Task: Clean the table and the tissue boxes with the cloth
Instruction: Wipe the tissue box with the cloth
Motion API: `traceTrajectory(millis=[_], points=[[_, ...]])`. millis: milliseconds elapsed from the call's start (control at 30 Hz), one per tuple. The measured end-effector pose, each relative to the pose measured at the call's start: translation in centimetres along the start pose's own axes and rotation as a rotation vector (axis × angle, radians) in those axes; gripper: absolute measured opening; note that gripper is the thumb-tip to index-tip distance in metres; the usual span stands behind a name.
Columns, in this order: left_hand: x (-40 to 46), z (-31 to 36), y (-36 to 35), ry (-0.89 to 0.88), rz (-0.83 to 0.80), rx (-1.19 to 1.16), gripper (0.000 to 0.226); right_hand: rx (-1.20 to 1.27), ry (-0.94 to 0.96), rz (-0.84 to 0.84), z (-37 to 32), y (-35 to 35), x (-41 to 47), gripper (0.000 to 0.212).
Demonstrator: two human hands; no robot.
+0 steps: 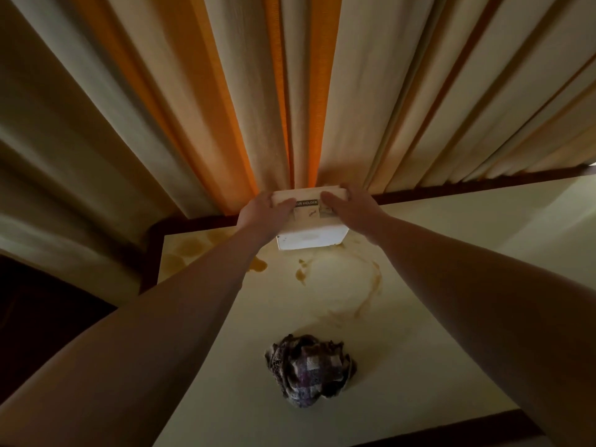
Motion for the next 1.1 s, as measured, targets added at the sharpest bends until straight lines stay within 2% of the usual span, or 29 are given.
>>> traceTrajectory(millis=[133, 233, 400, 533, 600, 667, 733, 800, 900, 967, 1033, 1100], points=[[0.7, -0.7, 0.4, 0.016, 0.027, 0.005, 0.061, 0.031, -0.018, -0.023, -0.8, -0.8, 1.0, 0.023], [1.2, -1.8, 0.4, 0.031, 0.040, -0.023, 0.065, 0.058, -0.051, -0.079, -1.3, -1.5, 1.7, 0.023], [1.4, -3.1, 0.5, 0.051, 0.077, -0.022, 0.065, 0.102, -0.045, -0.128, -1.8, -2.3, 1.9, 0.004], [1.6, -3.7, 0.3, 0.034, 0.091, -0.007, 0.047, 0.117, -0.045, -0.126, -1.7, -3.0, 2.7, 0.018], [1.7, -3.8, 0.2, 0.042, 0.095, -0.015, 0.045, 0.116, -0.037, -0.122, -1.6, -3.1, 2.9, 0.027], [1.5, -3.9, 0.2, 0.045, 0.095, -0.027, 0.043, 0.107, -0.021, -0.110, -1.4, -3.3, 3.0, 0.026], [1.2, -4.0, 0.1, 0.031, 0.101, -0.032, 0.032, 0.107, -0.010, -0.095, -1.2, -3.3, 2.9, 0.019], [0.5, -4.0, 0.2, 0.023, 0.107, -0.038, 0.029, 0.083, -0.006, -0.028, -0.9, -3.1, 2.2, 0.024], [-1.0, -5.2, -0.1, 0.062, 0.119, -0.066, 0.062, -0.043, -0.009, 0.210, 0.6, -2.4, 0.6, 0.050], [-2.7, -6.7, -0.8, 0.078, 0.135, -0.052, 0.073, -0.144, 0.061, 0.349, 2.1, -2.3, -1.3, 0.060], [-4.7, -8.1, -1.6, 0.054, 0.154, -0.056, 0.067, -0.239, 0.148, 0.389, 3.7, -2.8, -4.1, 0.062], [-6.8, -9.3, -2.5, 0.018, 0.147, -0.025, 0.055, -0.302, 0.223, 0.342, 5.2, -3.7, -6.8, 0.057]])
Point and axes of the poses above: each hand's wrist, its own x-axis towards the middle knuckle, its own y-axis out of the back of the hand, z = x × y, the point moved 3 cm from there along x, towards the middle knuckle, and after that the axes turned 8 degrees about -y, right-handed, at the moved point
